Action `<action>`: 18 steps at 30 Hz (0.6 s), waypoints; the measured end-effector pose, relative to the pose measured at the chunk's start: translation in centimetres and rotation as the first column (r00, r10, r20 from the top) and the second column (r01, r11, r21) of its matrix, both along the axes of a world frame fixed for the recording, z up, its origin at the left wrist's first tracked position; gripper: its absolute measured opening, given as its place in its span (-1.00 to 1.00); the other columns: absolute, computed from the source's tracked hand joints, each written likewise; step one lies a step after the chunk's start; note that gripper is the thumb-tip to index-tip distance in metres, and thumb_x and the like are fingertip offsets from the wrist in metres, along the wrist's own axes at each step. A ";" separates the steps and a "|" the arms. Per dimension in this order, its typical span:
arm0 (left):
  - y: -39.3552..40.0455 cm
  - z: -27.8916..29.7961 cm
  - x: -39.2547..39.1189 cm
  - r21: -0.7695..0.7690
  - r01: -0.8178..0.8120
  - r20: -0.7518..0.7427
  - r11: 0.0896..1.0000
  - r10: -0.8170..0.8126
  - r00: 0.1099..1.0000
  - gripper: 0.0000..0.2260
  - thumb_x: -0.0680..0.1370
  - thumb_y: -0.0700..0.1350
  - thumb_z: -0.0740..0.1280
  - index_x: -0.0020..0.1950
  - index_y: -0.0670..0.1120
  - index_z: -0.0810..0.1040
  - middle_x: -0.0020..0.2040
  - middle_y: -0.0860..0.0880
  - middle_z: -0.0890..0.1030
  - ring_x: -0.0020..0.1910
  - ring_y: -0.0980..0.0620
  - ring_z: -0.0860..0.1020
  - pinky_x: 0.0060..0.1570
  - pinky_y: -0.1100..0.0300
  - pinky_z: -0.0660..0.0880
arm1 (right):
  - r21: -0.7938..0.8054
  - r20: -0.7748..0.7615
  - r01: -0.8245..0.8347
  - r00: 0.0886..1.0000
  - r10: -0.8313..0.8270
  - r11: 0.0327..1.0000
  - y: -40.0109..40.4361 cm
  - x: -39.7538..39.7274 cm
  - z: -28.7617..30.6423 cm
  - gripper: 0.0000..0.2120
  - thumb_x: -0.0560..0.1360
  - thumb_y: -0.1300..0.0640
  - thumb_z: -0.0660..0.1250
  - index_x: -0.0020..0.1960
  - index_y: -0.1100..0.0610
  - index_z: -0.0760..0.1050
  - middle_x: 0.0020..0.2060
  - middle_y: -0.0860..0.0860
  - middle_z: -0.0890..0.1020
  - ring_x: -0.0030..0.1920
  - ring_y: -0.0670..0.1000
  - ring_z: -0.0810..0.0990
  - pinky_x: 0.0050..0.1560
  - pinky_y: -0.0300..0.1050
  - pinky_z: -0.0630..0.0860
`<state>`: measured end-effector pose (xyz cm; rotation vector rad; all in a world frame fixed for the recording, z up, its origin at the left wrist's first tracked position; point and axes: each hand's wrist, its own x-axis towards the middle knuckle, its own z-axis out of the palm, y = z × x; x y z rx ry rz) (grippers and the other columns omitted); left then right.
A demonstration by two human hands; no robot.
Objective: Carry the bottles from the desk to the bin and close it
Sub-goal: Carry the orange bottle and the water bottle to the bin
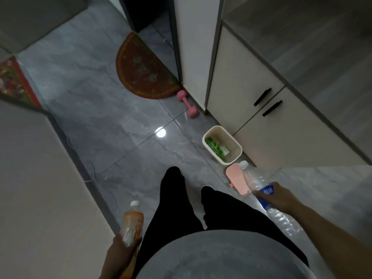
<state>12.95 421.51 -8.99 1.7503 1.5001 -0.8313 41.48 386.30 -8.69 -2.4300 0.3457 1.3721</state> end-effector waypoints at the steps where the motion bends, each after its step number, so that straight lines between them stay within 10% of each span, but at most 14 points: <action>1: 1.6 -0.2 1.3 0.009 0.051 0.004 0.999 -0.051 0.999 -0.45 0.41 0.09 0.43 0.24 -0.23 0.43 0.13 -0.29 0.58 0.08 -0.26 0.56 0.04 0.02 0.46 | -0.021 -0.008 0.017 1.000 -0.017 1.000 0.3 -0.3 0.1 -0.33 0.39 -0.19 0.38 0.30 0.22 0.31 0.11 0.19 0.54 -0.10 0.08 0.43 -0.13 -0.13 0.35; 11: 15.4 -2.3 18.2 -0.012 0.635 0.054 0.773 -0.633 0.772 -0.55 0.41 0.11 0.39 0.13 -0.11 0.36 -0.08 -0.07 0.52 -0.15 -0.07 0.50 -0.19 0.14 0.39 | -0.138 -0.157 0.276 0.942 -0.297 0.951 5.2 -6.1 -0.9 -0.26 0.38 -0.23 0.36 0.37 0.20 0.26 0.02 0.13 0.51 -0.06 0.06 0.47 0.02 -0.07 0.44; 18: 12.4 -5.3 28.3 -0.011 0.853 0.086 0.522 -0.849 0.521 -0.49 0.37 0.08 0.36 0.22 -0.05 0.30 0.09 -0.10 0.53 0.02 -0.13 0.55 0.02 0.01 0.51 | -0.090 -0.164 0.372 0.909 -0.382 0.924 8.5 -6.0 -3.6 -0.25 0.39 -0.27 0.32 0.39 0.16 0.23 -0.06 0.03 0.46 -0.10 0.03 0.46 -0.08 -0.14 0.40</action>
